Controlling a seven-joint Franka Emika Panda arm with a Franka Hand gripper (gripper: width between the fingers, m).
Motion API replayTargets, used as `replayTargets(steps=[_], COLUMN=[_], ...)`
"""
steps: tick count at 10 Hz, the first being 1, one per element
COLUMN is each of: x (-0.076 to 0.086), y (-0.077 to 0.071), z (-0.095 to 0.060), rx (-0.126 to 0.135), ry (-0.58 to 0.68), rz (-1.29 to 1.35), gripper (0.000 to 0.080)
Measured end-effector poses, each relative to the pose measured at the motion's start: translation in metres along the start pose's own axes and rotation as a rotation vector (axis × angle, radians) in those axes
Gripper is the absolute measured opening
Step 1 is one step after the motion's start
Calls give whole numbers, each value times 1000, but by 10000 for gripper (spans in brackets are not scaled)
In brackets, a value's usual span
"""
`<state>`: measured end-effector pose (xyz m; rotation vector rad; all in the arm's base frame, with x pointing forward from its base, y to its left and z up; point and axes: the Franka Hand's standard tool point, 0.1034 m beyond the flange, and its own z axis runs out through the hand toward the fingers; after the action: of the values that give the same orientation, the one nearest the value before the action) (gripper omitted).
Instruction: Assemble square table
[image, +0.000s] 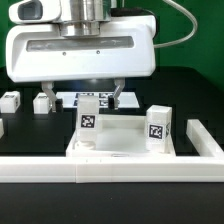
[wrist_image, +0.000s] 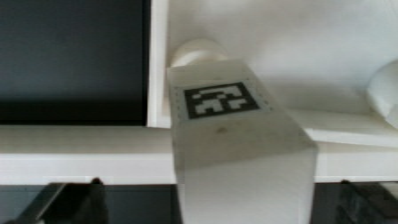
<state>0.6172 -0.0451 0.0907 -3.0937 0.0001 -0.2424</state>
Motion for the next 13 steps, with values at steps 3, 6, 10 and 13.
replayTargets(steps=[3,6,10,13], x=[-7,-7,-7,-6], y=[-2,0,0,-9], z=[5,7,7,8], rx=[-1,-3,-2,4], ry=[-3,-2,-2,21], rz=[-3,-7,5,226], gripper=[535,290,290,290])
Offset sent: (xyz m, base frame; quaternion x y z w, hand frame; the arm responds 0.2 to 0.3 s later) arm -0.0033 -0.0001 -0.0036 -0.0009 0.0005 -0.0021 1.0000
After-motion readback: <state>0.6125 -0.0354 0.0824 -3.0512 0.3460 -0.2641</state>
